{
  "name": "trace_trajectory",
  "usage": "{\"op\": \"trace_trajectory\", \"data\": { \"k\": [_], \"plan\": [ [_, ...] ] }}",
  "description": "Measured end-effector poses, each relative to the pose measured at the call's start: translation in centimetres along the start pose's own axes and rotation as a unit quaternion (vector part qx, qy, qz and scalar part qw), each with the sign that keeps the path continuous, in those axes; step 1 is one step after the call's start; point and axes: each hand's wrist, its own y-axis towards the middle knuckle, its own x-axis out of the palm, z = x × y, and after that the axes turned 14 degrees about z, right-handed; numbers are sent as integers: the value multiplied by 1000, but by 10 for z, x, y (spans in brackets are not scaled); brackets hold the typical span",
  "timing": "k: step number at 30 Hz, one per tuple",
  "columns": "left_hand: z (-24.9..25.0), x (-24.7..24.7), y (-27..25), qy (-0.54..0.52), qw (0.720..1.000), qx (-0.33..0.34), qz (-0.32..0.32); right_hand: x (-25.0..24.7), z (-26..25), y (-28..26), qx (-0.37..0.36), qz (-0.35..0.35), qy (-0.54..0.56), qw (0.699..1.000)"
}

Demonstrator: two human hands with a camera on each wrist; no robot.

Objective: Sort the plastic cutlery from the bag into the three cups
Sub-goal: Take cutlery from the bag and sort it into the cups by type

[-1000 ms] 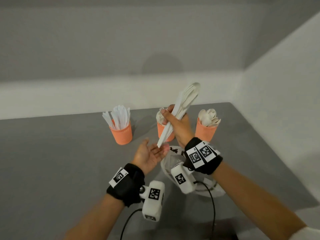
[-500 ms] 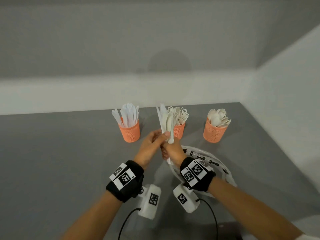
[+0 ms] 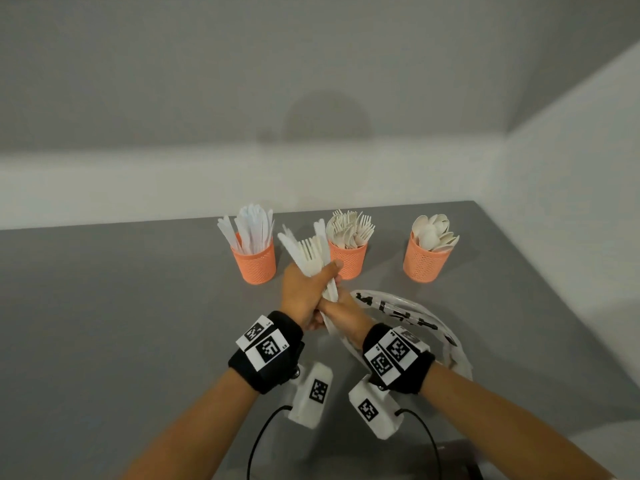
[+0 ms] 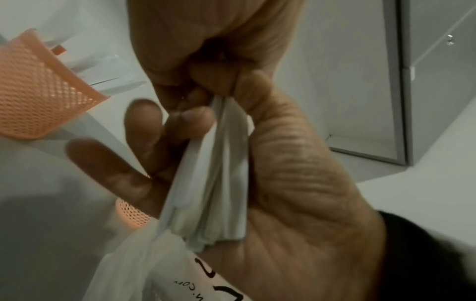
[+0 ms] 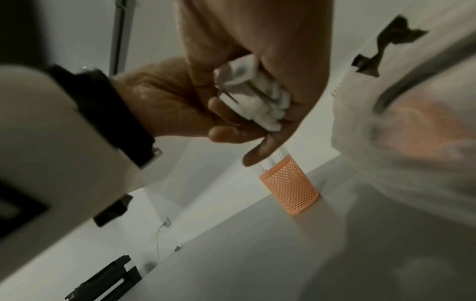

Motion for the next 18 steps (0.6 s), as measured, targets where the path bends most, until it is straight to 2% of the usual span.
{"op": "trace_trajectory", "data": {
  "k": [3, 4, 6, 9, 13, 18],
  "plan": [
    [-1, -1, 1, 37, 997, 11, -67, -3, -1, -2, 61, -18, 54, 996],
    [-3, -2, 3, 37, 997, 3, -64, -6, -2, -2, 77, -24, 77, 994],
    [-6, -6, 8, 33, 999, -10, -11, -10, -3, 1, 78, -21, 104, 991],
    [-5, -9, 12, 13, 999, -8, 49, -14, -4, 4, 39, -8, 73, 997],
    [-4, -14, 20, 15, 999, -19, 46, -16, -6, 4, -10, -13, 56, 998],
    [-6, -16, 24, -5, 998, -20, 52, -19, -7, 6, 25, -5, 110, 994]
  ]
}}
